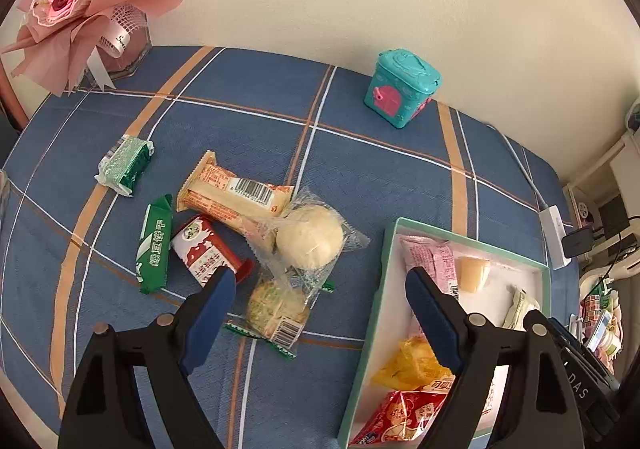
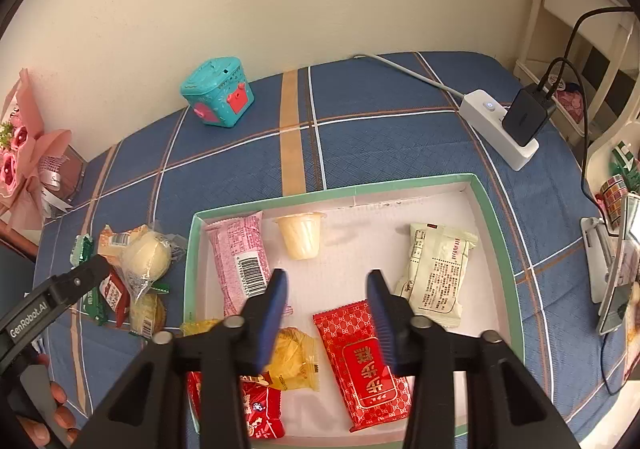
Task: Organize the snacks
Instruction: 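Move both tools back from the tray to the snack pile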
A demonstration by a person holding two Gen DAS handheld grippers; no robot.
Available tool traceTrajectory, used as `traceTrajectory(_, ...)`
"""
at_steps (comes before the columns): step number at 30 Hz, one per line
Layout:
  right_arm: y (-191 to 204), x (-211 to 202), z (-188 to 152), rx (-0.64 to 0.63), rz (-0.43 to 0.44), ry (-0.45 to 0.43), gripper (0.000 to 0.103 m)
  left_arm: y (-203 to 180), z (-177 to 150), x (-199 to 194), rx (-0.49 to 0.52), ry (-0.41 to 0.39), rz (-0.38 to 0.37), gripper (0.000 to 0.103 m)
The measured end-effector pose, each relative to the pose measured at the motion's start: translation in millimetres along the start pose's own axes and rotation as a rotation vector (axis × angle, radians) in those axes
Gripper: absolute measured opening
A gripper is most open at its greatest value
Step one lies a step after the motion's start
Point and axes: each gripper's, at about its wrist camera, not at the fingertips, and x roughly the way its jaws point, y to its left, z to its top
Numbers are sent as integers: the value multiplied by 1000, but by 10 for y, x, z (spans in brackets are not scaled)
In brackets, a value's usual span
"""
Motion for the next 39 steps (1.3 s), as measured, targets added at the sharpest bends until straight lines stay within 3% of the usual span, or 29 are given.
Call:
traceTrajectory(3,11,19,-3,2,4,3,70,49,-4,13,-9,-1,1,88)
traceTrajectory(6,28,42,-9,-2,1,5,87,93,-7,23,-6,-3,16,96)
traceTrajectory(11,58,57,-19,-6,5,2,103,175,-7,17,-27,-13,15,98)
traceTrajectory(25,182,13,-33,-29,38,-58,103,522,13,-62,-77,-65,31,103)
traceTrajectory(31,415,-3,-65,-65,71,-100,103,807,7,-94,-126,-87,13,103)
traceTrajectory(39,831,85,-114,-108,147,-77,103,1104,14,-157,-149,-117,26,103)
